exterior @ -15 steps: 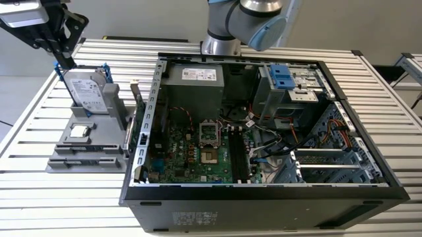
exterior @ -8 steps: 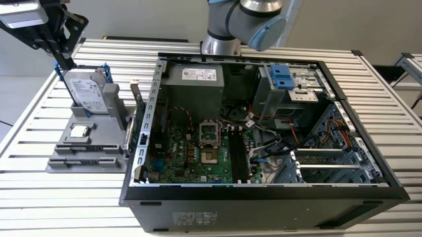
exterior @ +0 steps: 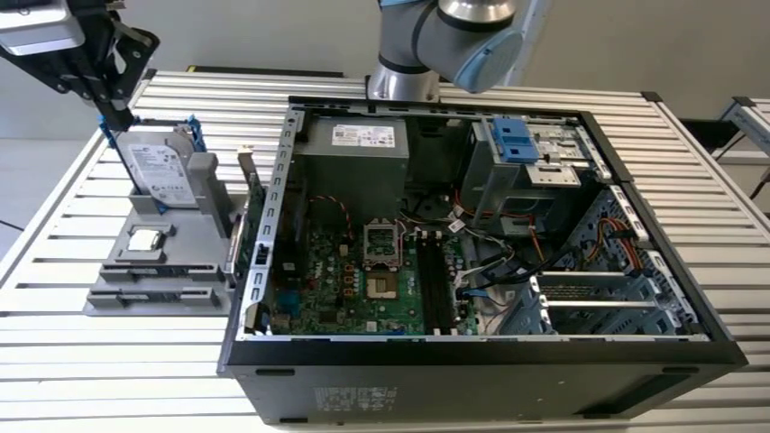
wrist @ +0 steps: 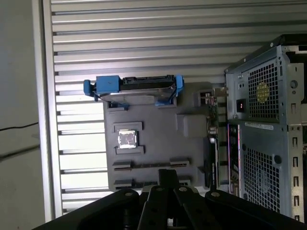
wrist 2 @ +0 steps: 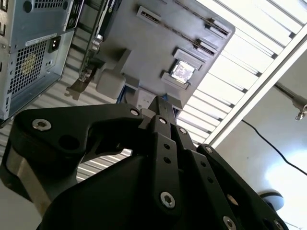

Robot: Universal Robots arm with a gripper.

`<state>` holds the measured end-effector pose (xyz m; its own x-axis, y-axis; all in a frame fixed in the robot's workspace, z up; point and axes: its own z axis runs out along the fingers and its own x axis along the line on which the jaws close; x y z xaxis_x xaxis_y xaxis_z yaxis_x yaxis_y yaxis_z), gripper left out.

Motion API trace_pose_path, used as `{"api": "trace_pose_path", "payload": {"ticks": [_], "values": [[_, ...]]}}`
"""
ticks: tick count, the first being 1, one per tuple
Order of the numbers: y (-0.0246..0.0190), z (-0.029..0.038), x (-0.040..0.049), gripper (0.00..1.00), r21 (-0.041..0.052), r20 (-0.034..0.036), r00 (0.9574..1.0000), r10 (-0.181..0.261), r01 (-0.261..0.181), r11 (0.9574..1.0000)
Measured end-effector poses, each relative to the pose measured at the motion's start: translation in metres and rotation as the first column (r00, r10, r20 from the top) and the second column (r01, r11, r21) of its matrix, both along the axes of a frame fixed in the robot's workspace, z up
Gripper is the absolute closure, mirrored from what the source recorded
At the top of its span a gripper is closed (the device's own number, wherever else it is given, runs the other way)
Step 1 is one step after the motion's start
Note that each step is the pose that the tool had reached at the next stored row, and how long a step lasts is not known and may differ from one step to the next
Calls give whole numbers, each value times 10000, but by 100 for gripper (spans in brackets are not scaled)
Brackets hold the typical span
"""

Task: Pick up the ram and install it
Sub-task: 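Reach for the ram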

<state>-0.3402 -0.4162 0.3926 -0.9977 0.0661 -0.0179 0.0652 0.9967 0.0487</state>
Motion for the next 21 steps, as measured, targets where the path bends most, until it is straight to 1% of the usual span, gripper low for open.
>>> {"api": "trace_pose_path", "payload": {"ticks": [12, 21], "values": [[-91, 0, -3, 100, -1, -9, 10000, 0, 0, 10000], [-112, 0, -5, 100, -1, -10, 10000, 5, -5, 10000]]}}
